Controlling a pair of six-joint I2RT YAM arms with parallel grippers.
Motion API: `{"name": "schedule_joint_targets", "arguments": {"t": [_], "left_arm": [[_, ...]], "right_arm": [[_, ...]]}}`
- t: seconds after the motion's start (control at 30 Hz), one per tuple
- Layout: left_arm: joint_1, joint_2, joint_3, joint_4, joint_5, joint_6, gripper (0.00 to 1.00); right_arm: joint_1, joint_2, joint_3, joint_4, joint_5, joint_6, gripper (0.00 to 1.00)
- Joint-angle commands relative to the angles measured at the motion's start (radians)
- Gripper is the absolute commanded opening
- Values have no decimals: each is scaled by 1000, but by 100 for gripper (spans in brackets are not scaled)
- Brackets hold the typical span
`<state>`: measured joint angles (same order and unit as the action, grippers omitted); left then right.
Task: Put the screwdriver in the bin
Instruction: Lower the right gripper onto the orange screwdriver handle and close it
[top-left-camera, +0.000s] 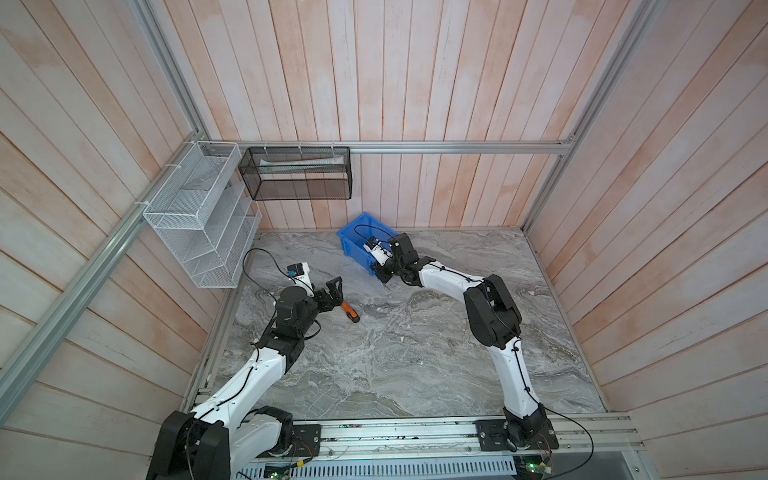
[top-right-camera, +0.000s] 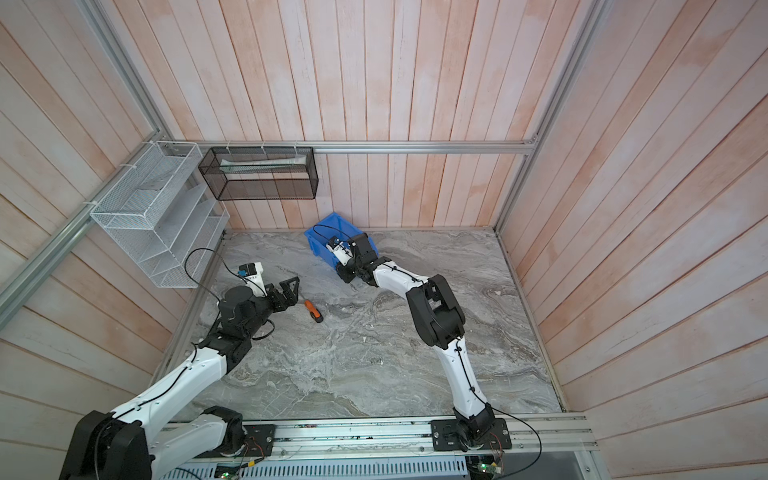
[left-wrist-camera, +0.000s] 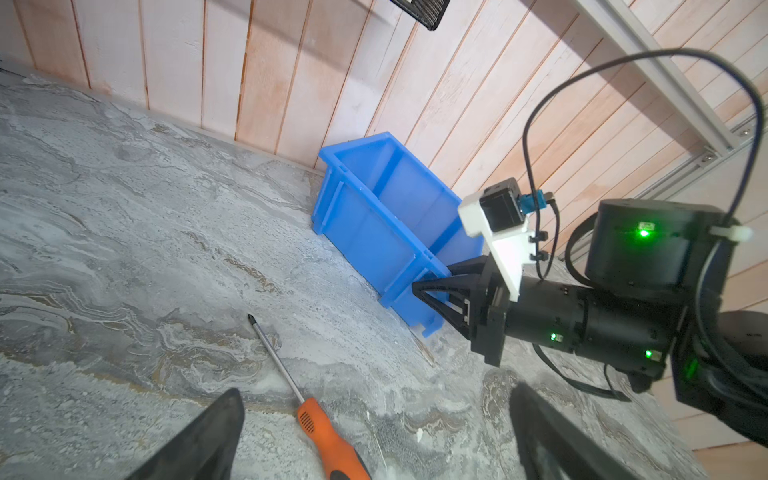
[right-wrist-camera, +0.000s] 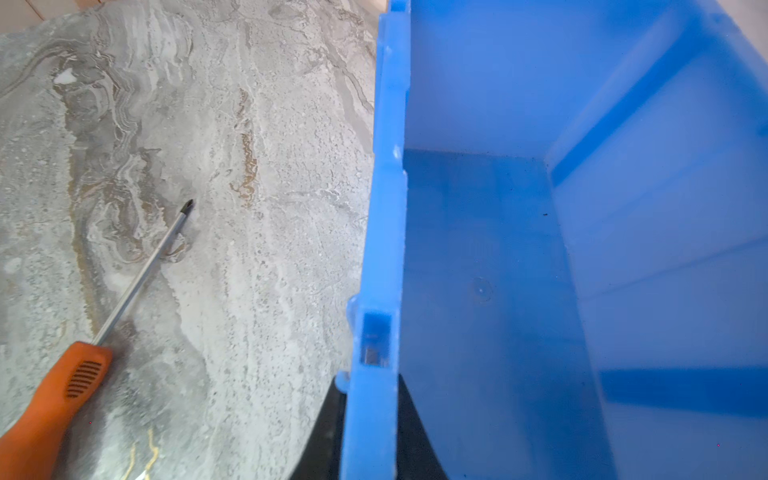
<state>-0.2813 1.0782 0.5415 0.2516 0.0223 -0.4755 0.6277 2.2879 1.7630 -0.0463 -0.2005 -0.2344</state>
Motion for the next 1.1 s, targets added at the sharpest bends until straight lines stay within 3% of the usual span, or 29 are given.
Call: {"name": "schedule_joint_targets", "arguments": {"t": [0.0, 0.17, 0.23, 0.4, 0.5, 0.57, 0.67, 0.87, 1.07], "left_arm": [[5, -27, -16, -6, 21, 5, 100], [5, -22, 26, -52, 6, 17, 100], [5, -24, 33, -60, 5, 17, 100], [7, -52, 32, -82, -11, 25, 100], [25, -69, 44, -119, -7, 24, 100], [60, -73, 44, -130, 35, -10, 100], [136, -58, 20, -100, 152, -103, 100], [286, 21, -26, -37, 431, -318, 100], [344, 35, -112, 73, 498, -386, 100]], "right_arm": [[-3, 29, 18, 0, 49, -27, 21], [-3, -45, -30, 77, 2, 30, 32], [-3, -88, -67, 115, -9, 56, 41], [-3, -227, -179, 195, 16, 142, 49], [-1, -325, -280, 239, 20, 215, 62], [7, -380, -365, 288, -14, 258, 68], [36, -399, -433, 292, -34, 298, 69], [153, -359, -488, 285, 20, 341, 70], [235, -272, -463, 256, 50, 408, 70]]}}
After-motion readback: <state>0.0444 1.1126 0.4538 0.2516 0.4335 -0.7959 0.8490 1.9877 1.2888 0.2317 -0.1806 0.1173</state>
